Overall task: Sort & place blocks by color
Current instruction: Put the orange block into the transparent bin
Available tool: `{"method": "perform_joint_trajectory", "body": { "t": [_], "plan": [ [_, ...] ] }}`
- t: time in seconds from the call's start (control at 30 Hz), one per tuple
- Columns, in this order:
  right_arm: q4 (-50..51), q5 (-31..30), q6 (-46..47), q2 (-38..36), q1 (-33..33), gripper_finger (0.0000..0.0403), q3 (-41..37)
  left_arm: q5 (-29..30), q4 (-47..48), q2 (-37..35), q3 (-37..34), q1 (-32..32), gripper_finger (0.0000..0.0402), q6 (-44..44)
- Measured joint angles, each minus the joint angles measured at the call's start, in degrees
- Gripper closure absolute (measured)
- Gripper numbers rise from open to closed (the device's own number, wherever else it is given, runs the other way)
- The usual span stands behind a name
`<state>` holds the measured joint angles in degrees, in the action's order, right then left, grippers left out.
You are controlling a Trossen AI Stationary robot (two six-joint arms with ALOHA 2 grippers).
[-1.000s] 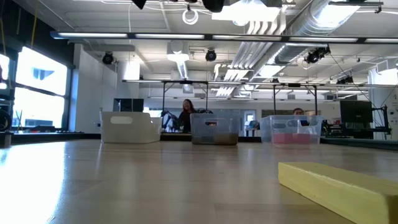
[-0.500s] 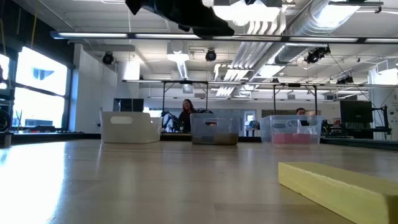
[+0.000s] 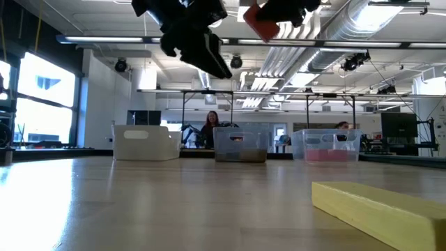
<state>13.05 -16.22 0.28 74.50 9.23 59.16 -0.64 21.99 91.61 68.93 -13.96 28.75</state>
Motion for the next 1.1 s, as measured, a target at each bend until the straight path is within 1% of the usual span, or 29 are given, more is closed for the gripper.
{"method": "perform_joint_trajectory", "body": {
  "t": [0.3, 0.5, 0.6, 0.7, 0.83, 0.97, 1.1],
  "plan": [
    [10.42, -7.95, 7.23, 0.0, -4.77, 0.0364, 0.0, -0.01, 6.85, -0.17, 0.0, -1.81, 0.0176, -0.02],
    [16.94, -12.18, 13.56, 0.0, -10.18, 0.0364, 0.0, -0.53, 12.94, -0.17, 0.0, -1.83, 0.0177, -2.16],
    [20.11, -12.77, 18.02, 0.0, -13.68, 0.0364, 0.0, -1.29, 16.07, -0.17, 0.0, -1.79, 0.0177, -4.52],
    [22.46, -13.42, 21.14, 0.12, -17.02, 0.0364, 0.0, -3.86, 18.37, -0.17, -0.04, -1.79, 0.0177, -5.85],
    [25.3, -13.72, 24.65, 0.17, -21.42, 0.0364, 0.0, -4.71, 18.59, -0.55, -2.28, -1.64, 0.0177, -6.28],
    [28.9, -14.13, 28.43, 0.17, -25.86, 0.0364, 0.0, -4.7, 18.17, -2.68, -5.56, -1.24, 0.0177, -8.75],
    [32.01, -14.24, 31.19, 0.2, -29.78, 0.0364, 0.0, -4.51, 17.76, -6.3, -8.39, -0.18, 0.0177, -11.78]
  ]
}}
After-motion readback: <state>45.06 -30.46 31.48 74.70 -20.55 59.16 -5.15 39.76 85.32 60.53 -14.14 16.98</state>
